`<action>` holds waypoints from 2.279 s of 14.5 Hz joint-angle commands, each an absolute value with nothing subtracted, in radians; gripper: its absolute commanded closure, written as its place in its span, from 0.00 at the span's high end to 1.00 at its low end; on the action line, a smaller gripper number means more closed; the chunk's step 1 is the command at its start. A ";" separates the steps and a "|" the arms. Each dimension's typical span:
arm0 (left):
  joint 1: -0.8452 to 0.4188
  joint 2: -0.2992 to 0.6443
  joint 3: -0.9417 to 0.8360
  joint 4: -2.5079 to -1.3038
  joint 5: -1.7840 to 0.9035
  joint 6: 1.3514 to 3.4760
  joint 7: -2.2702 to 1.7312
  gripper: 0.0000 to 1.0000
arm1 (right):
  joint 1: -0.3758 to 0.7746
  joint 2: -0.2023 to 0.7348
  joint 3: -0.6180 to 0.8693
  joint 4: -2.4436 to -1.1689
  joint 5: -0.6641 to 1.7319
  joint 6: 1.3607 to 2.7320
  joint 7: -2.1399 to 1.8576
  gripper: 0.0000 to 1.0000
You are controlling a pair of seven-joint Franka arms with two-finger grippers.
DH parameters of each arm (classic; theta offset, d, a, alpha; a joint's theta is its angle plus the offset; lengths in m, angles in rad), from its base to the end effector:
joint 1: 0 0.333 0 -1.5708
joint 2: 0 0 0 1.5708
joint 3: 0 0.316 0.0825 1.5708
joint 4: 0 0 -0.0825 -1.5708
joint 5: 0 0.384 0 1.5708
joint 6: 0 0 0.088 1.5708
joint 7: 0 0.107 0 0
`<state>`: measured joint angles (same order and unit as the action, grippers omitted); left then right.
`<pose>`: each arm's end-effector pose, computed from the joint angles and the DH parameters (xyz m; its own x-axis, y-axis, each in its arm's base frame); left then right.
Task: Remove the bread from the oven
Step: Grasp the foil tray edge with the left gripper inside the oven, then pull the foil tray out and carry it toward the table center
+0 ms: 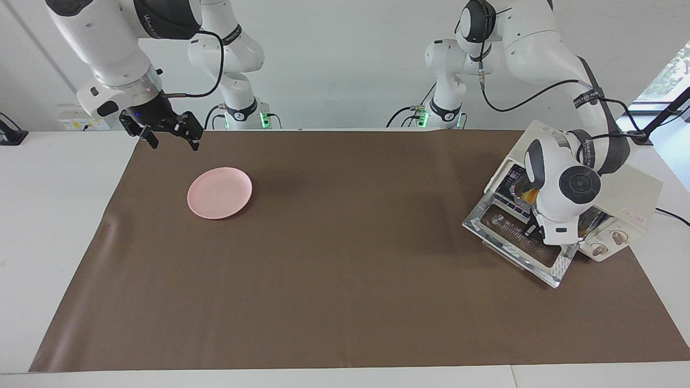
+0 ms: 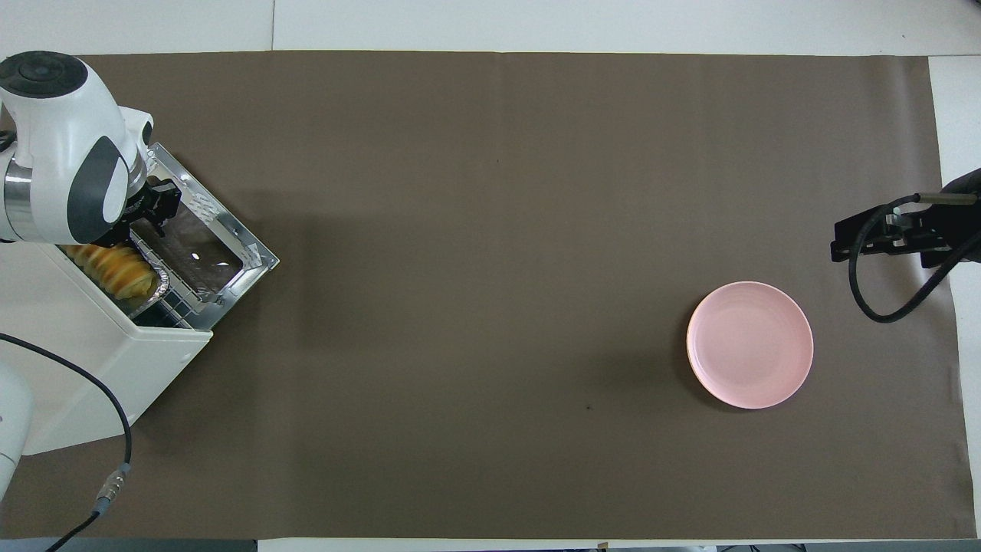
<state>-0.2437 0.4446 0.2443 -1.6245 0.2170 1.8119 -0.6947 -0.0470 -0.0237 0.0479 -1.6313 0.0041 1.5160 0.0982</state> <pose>0.6459 0.0010 0.3568 0.8206 0.5714 -0.0075 0.5251 -0.7591 -0.3848 0.5396 0.0012 0.6046 0.9911 -0.0970 -0.0913 -0.0969 -0.9953 0.0060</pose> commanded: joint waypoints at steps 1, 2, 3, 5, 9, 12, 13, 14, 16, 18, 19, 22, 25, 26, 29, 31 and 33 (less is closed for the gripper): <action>-0.256 0.410 0.245 -1.677 0.242 1.841 -0.710 0.00 | -0.061 -0.031 0.060 -1.635 -0.009 1.505 0.074 1.00; -0.256 0.410 0.245 -1.675 0.242 1.841 -0.709 0.00 | -0.061 -0.031 0.060 -1.635 -0.009 1.505 0.074 1.00; -0.258 0.410 0.244 -1.672 0.241 1.844 -0.709 0.00 | -0.061 -0.031 0.060 -1.635 -0.009 1.505 0.074 1.00; -0.261 0.413 0.242 -1.649 0.239 1.853 -0.707 0.00 | -0.061 -0.031 0.060 -1.635 -0.009 1.505 0.074 1.00; -0.293 0.423 0.232 -1.559 0.155 1.858 -0.699 0.00 | -0.061 -0.031 0.060 -1.635 -0.009 1.505 0.074 1.00; -0.378 0.423 0.232 -1.494 0.054 1.832 -0.701 0.00 | -0.061 -0.031 0.060 -1.635 -0.009 1.506 0.074 1.00; -0.440 0.425 0.233 -1.488 0.046 1.830 -0.703 0.00 | -0.061 -0.031 0.058 -1.635 -0.009 1.505 0.074 1.00; -0.484 0.429 0.232 -1.465 0.031 1.825 -0.707 0.00 | -0.061 -0.031 0.060 -1.635 -0.008 1.505 0.074 1.00; -0.553 0.443 0.233 -1.428 -0.035 1.813 -0.709 0.00 | -0.061 -0.031 0.060 -1.635 -0.009 1.505 0.074 1.00; -0.594 0.448 0.230 -1.422 -0.099 1.854 -0.707 0.00 | -0.061 -0.031 0.058 -1.635 -0.009 1.505 0.074 1.00; -0.600 0.449 0.229 -1.420 -0.154 1.876 -0.701 0.00 | -0.061 -0.031 0.060 -1.635 -0.009 1.505 0.074 1.00; -0.668 0.446 0.177 -1.437 -0.198 1.962 -0.654 0.00 | -0.061 -0.031 0.060 -1.635 -0.009 1.505 0.074 1.00; -0.802 0.433 0.175 -1.491 -0.039 2.000 -0.592 0.00 | -0.061 -0.031 0.060 -1.635 -0.008 1.505 0.074 1.00; -0.842 0.434 0.176 -1.505 -0.011 2.005 -0.591 0.00 | -0.061 -0.031 0.060 -1.635 -0.009 1.505 0.074 1.00; -0.881 0.439 0.172 -1.542 0.028 2.005 -0.444 0.00 | -0.061 -0.031 0.060 -1.635 -0.009 1.505 0.074 1.00; -0.888 0.446 0.172 -1.548 0.026 2.011 -0.403 0.00 | -0.063 -0.031 0.060 -1.635 -0.009 1.505 0.074 1.00; -0.920 0.448 0.176 -1.581 0.026 2.000 -0.420 0.00 | -0.061 -0.031 0.060 -1.635 -0.009 1.505 0.074 1.00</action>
<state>-0.8871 0.4573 0.1604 -1.5362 0.0122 1.9852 -0.4351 -0.0470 -0.0237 0.0479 -1.6313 0.0041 1.5160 0.0982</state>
